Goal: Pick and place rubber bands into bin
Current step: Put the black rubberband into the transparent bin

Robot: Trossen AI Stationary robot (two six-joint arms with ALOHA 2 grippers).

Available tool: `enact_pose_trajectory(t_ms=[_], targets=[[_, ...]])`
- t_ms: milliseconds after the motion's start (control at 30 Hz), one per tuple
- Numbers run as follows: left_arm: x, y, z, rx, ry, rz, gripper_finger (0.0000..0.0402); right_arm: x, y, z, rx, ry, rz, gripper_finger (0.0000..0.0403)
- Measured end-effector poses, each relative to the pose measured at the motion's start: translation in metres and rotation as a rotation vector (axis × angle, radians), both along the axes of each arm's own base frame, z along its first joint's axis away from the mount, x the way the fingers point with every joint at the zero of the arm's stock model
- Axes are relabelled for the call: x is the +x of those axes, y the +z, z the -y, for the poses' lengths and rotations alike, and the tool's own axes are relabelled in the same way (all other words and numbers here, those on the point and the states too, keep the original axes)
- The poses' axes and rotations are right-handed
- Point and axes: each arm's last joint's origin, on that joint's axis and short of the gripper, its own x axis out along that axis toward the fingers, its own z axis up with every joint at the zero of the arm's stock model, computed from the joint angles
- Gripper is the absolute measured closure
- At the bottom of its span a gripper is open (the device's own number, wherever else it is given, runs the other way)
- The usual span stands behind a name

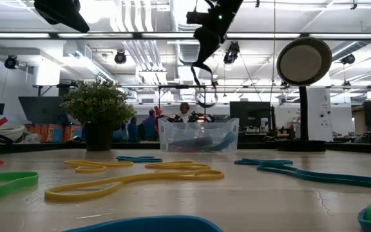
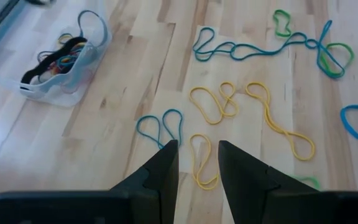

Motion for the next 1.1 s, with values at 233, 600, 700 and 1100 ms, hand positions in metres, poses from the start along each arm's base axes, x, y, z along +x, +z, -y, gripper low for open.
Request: enact_pose_trajectory(t_ms=[233, 600, 700, 1100], targets=[[0.0, 0.0, -0.001, 0.012, 0.012, 0.008, 0.0304, 0.006, -0.02, 0.004, 0.022, 0.005, -0.056, 0.0394], [0.001, 0.001, -0.002, 0.054, 0.052, 0.034, 0.0304, -0.001, -0.066, 0.004, 0.086, 0.004, -0.185, 0.0394], [0.001, 0.001, -0.003, 0.067, 0.064, 0.043, 0.0304, -0.004, -0.077, 0.002, 0.103, -0.006, -0.207, 0.0394], [0.001, 0.002, -0.004, 0.093, 0.089, 0.059, 0.0304, -0.008, -0.09, 0.005, 0.304, 0.062, -0.172, 0.0385]])
